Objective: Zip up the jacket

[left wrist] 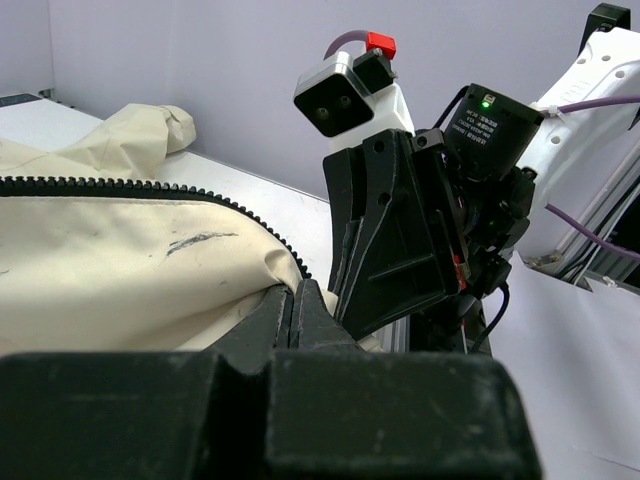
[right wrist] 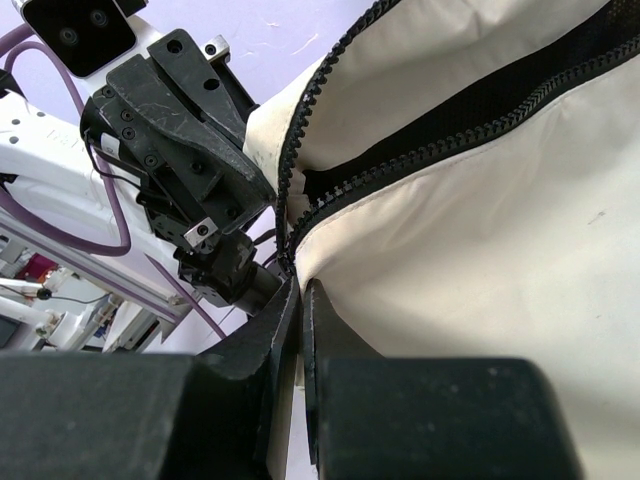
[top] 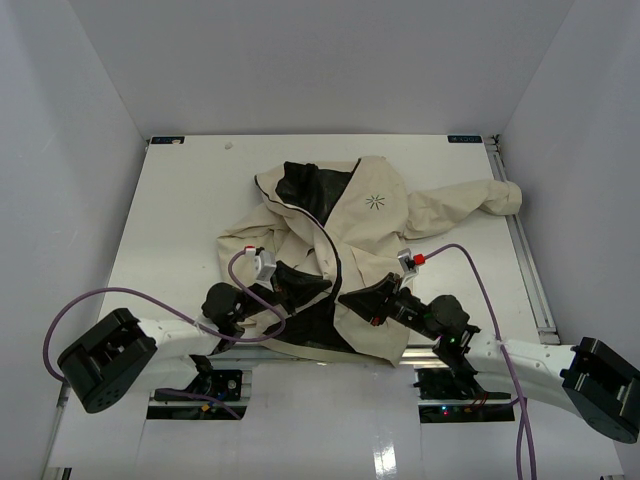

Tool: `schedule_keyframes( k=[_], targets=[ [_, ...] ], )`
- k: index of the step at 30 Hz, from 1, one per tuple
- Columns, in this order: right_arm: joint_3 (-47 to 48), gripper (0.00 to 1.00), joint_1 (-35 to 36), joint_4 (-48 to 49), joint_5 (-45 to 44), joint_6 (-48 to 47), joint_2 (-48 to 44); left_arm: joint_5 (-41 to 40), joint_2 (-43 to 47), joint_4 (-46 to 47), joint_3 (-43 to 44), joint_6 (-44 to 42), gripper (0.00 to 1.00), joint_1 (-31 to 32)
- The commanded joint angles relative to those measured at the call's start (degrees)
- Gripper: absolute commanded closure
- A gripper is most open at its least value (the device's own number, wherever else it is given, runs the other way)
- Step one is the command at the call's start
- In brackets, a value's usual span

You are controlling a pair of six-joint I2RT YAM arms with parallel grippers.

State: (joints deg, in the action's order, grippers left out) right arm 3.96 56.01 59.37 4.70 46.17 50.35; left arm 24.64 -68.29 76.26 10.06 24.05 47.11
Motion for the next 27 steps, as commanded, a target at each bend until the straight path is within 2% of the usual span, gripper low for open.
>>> schedule_keyframes(
  k=[1,27],
  targets=[
    [0.6,0.92,0.5,3.4,0.2,0.0,-0.2,0.2,-0.3,28.0,1.8,-0.4,1.00,0.4],
    [-0.2,0.92,0.7,2.0,-2.4,0.5,-2.0,0.8,-0.1,28.1,1.6,-1.4,1.00,0.5]
  ],
)
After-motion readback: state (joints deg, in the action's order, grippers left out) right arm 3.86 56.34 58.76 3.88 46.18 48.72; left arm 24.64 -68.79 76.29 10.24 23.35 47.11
